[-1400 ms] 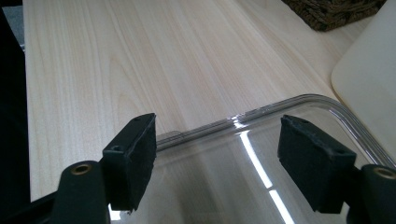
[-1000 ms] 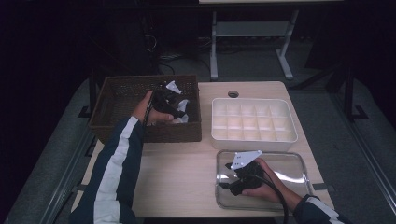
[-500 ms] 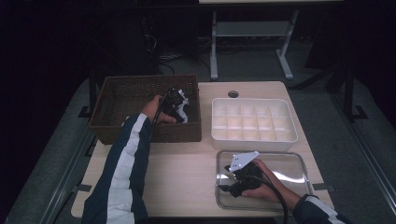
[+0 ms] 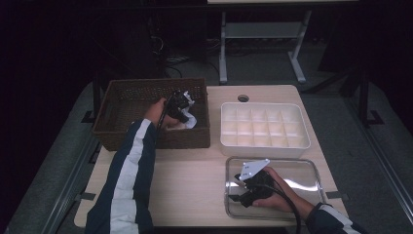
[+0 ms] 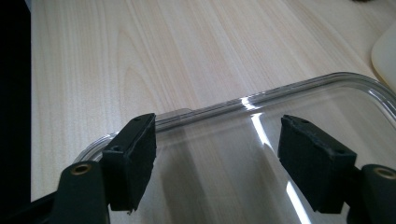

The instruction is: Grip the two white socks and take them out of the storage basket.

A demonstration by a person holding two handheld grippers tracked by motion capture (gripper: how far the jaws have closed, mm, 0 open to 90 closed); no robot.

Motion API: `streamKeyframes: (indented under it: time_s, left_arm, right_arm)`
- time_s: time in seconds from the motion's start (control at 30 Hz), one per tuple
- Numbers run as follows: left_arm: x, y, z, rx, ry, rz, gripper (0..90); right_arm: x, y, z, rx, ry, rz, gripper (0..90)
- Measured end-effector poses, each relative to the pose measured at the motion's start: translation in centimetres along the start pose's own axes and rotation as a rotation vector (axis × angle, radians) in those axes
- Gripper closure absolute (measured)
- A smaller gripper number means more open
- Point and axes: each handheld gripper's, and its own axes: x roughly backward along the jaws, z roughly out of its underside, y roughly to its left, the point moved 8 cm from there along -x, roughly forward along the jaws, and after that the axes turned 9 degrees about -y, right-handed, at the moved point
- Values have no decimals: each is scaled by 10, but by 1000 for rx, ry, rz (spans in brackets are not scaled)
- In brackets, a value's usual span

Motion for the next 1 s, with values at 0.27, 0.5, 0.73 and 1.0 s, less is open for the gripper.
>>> streamKeyframes:
  time_s: [0.27, 0.5, 0.73, 1.0]
  left_arm:
    - [35, 11, -18, 37, -135, -45, 801]
    - [35, 14, -11, 90, -146, -61, 788]
    - [33, 19, 2, 90, -83, -56, 799]
    - [62, 20, -21, 67, -155, -104, 804]
  right_arm:
    - [0, -1, 1, -4, -1, 1, 274]
    - [-1, -2, 1, -13, -6, -2, 274]
    - [-1, -1, 3, -12, 3, -6, 273]
    - [-1, -1, 3, -3, 7, -6, 273]
